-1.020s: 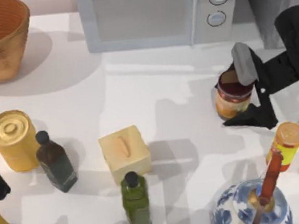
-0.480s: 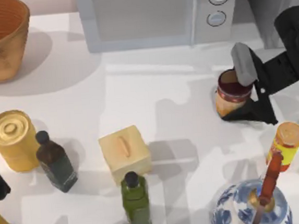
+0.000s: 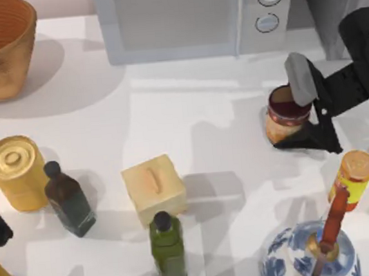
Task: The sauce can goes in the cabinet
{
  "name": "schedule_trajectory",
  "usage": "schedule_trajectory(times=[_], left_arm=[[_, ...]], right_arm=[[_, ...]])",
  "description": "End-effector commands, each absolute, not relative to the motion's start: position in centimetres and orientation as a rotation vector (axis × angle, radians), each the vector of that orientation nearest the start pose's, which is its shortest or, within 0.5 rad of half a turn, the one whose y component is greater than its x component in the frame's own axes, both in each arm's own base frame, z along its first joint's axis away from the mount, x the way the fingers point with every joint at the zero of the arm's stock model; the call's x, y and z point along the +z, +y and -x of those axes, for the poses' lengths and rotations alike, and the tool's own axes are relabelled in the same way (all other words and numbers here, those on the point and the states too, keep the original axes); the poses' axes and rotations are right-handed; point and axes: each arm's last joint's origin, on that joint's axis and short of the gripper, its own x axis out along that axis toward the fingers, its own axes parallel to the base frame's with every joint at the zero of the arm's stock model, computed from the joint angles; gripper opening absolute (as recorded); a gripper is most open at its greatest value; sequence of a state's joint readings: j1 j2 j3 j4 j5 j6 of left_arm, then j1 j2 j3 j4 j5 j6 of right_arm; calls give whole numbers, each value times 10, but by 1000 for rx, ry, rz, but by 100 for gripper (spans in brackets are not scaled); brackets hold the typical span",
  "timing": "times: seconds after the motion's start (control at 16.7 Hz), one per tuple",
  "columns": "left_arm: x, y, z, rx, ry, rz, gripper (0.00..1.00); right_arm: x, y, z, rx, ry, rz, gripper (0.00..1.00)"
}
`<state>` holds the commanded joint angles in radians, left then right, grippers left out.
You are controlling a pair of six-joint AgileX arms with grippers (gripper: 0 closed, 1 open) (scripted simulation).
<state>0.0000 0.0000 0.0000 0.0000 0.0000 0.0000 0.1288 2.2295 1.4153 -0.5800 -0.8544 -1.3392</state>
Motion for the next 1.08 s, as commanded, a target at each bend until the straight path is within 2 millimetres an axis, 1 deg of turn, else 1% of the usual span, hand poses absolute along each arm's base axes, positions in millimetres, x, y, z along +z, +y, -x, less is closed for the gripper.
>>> schedule_trajectory(times=[0.48,0.6,0.72,0.84,1.08], left_arm=[[160,-1,-106,0,0,0,100],[160,-1,-106,0,0,0,100],[160,-1,-106,0,0,0,100],[160,-1,-106,0,0,0,100],[160,-1,-106,0,0,0,100]], right_arm=[[84,78,-407,1487,552,541,0],[90,79,-410,1486,543,548,0],[107,81,-415,1488,529,559,0],[128,83,-418,1497,531,559,0],[180,82,-415,1506,561,540,0]])
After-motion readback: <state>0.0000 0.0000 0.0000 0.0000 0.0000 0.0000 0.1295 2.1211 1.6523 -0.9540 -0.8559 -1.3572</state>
